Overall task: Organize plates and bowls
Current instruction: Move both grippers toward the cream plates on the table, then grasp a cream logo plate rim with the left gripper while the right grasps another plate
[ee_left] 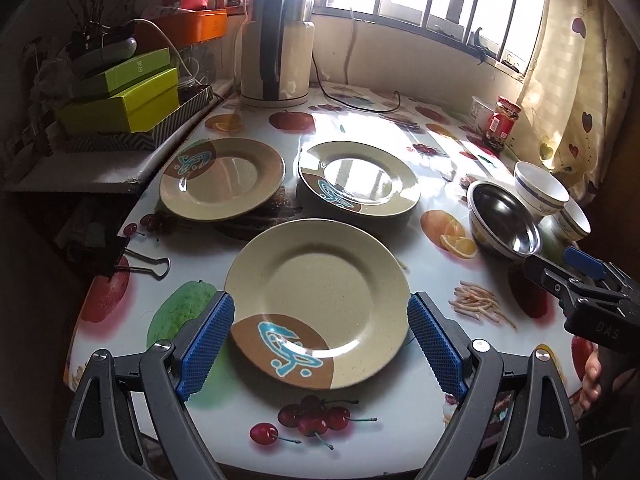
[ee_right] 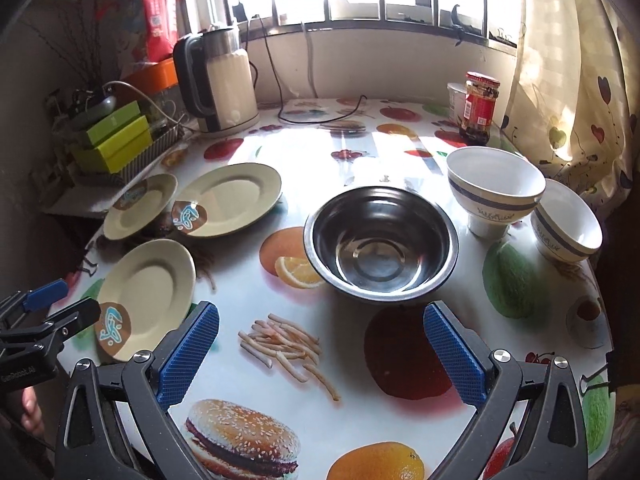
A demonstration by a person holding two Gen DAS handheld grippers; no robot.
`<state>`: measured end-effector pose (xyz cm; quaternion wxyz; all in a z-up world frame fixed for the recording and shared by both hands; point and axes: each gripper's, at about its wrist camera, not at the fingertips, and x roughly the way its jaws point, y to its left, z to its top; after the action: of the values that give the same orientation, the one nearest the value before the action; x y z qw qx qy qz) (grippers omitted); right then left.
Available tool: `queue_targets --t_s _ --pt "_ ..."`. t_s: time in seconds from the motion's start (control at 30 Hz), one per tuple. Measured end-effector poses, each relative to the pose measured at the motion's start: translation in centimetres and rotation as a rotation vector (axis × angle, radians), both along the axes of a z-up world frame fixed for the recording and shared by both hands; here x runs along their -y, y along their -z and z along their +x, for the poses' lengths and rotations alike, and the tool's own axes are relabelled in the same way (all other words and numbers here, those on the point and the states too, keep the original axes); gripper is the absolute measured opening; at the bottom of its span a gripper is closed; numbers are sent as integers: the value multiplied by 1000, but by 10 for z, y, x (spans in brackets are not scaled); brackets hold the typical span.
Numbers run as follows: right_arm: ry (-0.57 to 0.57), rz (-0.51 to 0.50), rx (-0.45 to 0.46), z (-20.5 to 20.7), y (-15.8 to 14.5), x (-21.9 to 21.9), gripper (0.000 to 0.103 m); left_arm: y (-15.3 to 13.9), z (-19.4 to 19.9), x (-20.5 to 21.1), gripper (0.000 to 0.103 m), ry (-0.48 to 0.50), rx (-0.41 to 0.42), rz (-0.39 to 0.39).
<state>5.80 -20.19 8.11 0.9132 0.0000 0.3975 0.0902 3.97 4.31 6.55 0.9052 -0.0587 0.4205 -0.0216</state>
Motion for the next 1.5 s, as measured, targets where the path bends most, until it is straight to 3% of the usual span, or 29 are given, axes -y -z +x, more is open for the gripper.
queue_targets --t_s 0.23,0.33,0.53,0.7,0.77,0.87,1.0,1.17,1.4,1.5 --pt "-19 18 -8 49 -14 -16 103 -6 44 -10 89 2 -5 -5" --pt "-44 19 -15 71 -17 -26 103 -3 64 -16 89 -7 -37 -70" --pt "-77 14 -27 107 -15 -42 103 4 96 -20 86 -31 -60 -82" --pt "-89 37 -81 141 -2 -48 88 12 118 -19 81 -43 -83 -98" --pt "-86 48 -94 152 2 -51 88 15 126 -18 73 -40 -95 -108" --pt "-98 46 -103 164 8 -58 87 20 135 -17 72 -43 -109 -116" --pt "-110 25 -148 179 23 -67 66 30 150 -17 60 -52 -145 -125" --pt "-113 20 -188 193 39 -74 59 36 158 -14 59 -56 -158 -108" --pt "-96 13 -220 202 51 -73 58 35 164 -13 59 -60 -156 -104" --pt "-93 5 -230 206 54 -72 54 32 163 -12 59 -44 -139 -141"
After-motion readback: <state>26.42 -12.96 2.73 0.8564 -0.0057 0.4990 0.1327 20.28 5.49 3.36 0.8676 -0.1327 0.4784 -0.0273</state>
